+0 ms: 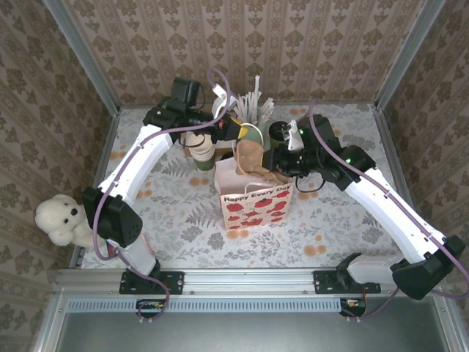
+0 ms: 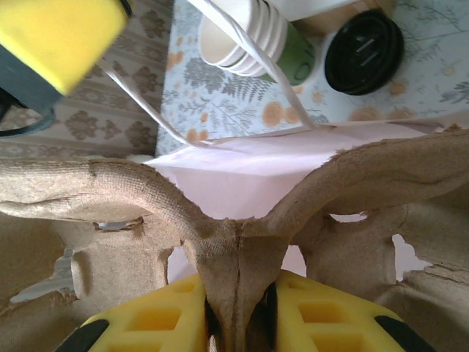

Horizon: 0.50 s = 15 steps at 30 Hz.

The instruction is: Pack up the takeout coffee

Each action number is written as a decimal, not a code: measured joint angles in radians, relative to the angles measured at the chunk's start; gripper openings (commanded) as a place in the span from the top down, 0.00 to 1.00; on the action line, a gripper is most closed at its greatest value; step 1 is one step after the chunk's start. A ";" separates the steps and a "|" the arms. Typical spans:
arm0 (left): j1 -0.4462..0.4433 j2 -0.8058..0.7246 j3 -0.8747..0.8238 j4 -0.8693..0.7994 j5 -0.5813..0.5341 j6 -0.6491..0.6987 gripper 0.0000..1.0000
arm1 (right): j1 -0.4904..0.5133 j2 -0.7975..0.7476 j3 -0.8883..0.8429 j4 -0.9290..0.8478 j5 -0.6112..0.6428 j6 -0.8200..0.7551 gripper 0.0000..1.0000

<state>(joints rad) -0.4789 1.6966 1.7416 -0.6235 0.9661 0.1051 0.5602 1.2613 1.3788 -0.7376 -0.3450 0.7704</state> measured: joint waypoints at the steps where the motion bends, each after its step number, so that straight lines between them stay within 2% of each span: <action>1: 0.002 -0.003 -0.010 0.014 -0.010 -0.018 1.00 | 0.012 0.000 0.000 -0.008 0.022 0.000 0.76; 7: 0.003 -0.007 -0.026 0.066 -0.025 -0.095 1.00 | 0.073 0.011 -0.001 -0.045 0.155 -0.008 0.77; 15: 0.002 -0.040 -0.073 0.108 -0.019 -0.147 1.00 | 0.125 0.115 0.000 -0.108 0.301 -0.008 0.76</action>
<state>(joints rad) -0.4767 1.6562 1.6684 -0.5156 0.9474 -0.0422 0.6849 1.3762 1.3792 -0.8459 -0.0437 0.7624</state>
